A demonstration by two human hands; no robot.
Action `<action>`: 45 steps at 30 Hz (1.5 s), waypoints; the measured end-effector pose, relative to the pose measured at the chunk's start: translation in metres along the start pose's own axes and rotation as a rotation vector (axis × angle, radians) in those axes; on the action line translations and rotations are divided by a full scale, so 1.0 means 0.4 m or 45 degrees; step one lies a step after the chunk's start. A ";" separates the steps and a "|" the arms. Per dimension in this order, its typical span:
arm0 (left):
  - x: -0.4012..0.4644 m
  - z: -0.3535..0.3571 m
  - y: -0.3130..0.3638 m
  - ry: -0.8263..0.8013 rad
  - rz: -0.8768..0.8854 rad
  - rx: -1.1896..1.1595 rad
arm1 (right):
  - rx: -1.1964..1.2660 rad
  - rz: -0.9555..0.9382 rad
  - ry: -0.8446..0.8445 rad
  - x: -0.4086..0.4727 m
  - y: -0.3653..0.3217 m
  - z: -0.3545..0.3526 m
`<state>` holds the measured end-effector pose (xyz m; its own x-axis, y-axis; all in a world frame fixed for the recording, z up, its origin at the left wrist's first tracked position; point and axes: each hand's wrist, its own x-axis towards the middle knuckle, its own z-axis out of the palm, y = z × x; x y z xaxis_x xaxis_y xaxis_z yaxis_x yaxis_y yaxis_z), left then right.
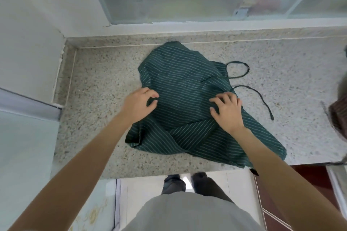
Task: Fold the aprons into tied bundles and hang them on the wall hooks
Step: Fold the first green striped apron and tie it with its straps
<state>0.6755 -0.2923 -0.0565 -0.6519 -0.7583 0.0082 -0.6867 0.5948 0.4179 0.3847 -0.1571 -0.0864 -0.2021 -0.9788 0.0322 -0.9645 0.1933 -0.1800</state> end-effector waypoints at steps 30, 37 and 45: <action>0.397 0.128 -0.070 -0.021 -0.462 -0.160 | -0.259 -0.158 -0.261 0.673 0.181 0.037; 0.502 0.102 -0.211 -0.292 -0.646 -0.213 | -0.006 -0.215 -0.240 0.566 0.066 0.102; 0.534 0.022 -0.172 -0.367 -0.562 -0.801 | 0.020 -0.199 -0.394 0.511 0.067 0.143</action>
<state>0.5807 -0.4931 -0.0916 -0.4795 -0.7385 -0.4741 -0.6462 -0.0683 0.7601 0.3271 -0.3558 -0.1411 0.0111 -0.9710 -0.2388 -0.9765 0.0409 -0.2116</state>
